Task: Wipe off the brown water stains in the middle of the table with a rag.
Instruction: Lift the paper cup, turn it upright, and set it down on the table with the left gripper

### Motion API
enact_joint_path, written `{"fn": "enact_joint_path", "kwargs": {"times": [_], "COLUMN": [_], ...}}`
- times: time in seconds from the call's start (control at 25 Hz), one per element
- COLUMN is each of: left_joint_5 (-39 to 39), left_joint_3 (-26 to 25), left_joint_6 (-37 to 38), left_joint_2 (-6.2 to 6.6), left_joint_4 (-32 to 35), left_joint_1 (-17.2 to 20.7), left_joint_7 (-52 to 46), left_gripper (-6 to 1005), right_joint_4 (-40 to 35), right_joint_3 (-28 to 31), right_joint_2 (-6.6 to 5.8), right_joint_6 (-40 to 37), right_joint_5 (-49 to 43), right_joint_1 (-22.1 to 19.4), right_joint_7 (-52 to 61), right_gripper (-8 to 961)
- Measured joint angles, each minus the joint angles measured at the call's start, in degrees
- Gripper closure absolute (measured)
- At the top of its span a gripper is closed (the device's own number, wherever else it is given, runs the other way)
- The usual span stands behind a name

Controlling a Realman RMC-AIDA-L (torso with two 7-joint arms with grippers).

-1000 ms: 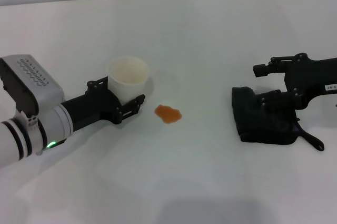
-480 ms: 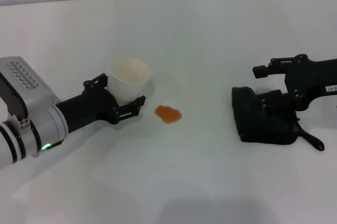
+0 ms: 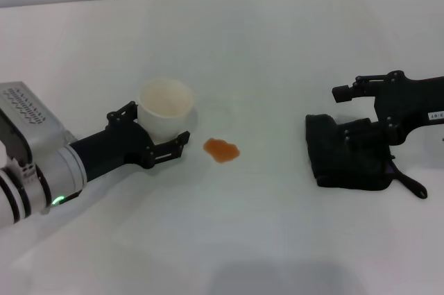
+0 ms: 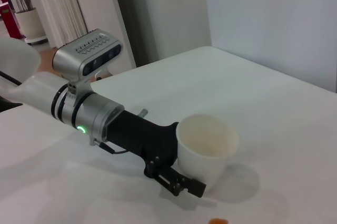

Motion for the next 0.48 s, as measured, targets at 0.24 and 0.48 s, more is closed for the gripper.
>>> {"fn": "enact_joint_path", "kwargs": {"times": [0.24,0.48], "left_joint_5": [-0.15,-1.44], "left_joint_3": [-0.03,-0.03], "left_joint_6": [0.54,4.55], "left_joint_2": [0.01,0.05], "left_joint_4": [0.01,-1.25], "left_joint_1": [1.23,2.89], "left_joint_7": [0.13,0.6], "left_gripper": [105,104], "right_joint_4": [0.0,0.09], "right_joint_3": [-0.01,-0.05], "right_joint_2": [0.0,0.0], "right_joint_6": [0.0,0.0], "right_joint_5": [0.0,0.0], "right_joint_1": [0.08,0.05], "right_joint_7": [0.0,0.0], "right_gripper": [100,100]}}
